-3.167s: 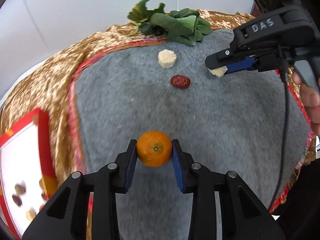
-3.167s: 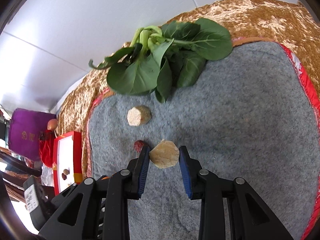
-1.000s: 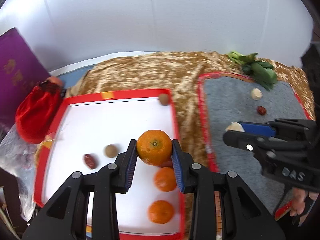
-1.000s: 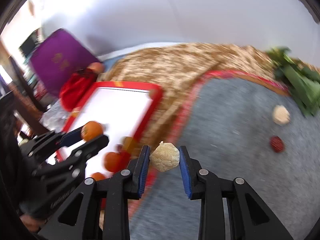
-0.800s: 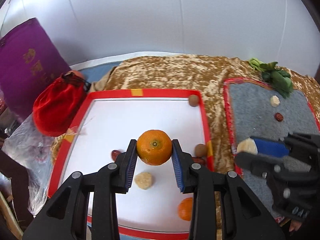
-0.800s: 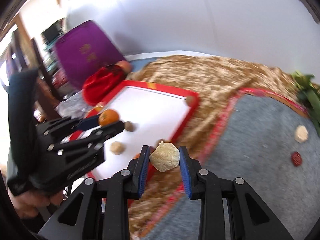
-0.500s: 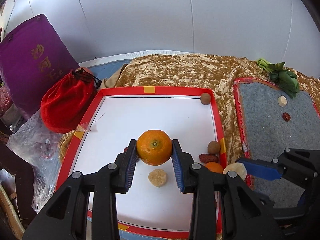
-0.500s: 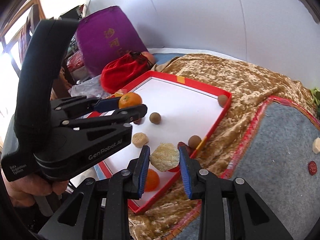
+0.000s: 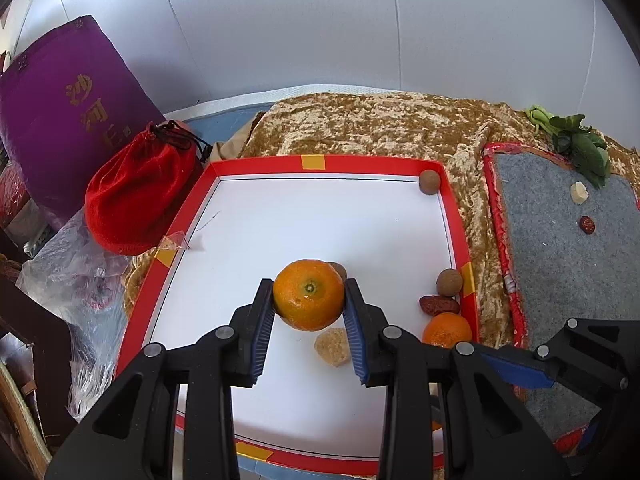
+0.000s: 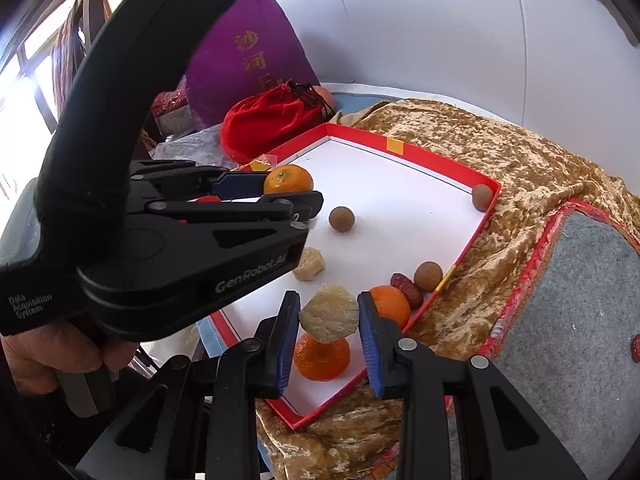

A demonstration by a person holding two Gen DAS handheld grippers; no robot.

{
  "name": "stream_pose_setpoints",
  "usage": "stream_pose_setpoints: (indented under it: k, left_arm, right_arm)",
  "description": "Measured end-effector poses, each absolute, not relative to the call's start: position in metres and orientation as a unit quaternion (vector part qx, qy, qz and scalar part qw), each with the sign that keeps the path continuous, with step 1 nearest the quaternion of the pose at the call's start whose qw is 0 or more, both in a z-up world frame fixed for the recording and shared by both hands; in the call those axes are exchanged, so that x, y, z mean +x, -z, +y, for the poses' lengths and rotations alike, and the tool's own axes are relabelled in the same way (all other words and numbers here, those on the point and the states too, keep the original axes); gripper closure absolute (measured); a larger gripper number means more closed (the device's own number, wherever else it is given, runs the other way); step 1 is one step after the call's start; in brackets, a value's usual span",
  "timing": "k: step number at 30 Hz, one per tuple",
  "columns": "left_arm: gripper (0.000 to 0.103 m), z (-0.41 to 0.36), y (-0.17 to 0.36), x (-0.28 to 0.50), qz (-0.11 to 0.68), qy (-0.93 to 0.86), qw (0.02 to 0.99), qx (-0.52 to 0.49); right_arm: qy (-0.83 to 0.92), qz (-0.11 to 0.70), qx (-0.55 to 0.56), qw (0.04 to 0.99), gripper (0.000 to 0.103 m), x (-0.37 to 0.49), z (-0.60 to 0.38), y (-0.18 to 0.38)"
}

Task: Organize fruits
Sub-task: 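Lower both tools into the tray and open them to release the items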

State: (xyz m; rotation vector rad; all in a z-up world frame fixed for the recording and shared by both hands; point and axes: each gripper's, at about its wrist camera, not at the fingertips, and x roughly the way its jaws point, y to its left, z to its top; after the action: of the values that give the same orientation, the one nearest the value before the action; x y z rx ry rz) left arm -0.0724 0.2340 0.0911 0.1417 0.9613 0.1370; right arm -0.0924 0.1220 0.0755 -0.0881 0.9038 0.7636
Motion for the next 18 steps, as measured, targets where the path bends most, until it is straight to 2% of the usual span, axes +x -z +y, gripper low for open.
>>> stream_pose_setpoints:
  k: [18]
  left_arm:
    - [0.072,0.241,-0.069,-0.065,0.504,-0.073,0.858,0.063]
  right_arm:
    - [-0.372,0.424,-0.078,0.822,0.073,-0.108,0.135,-0.064]
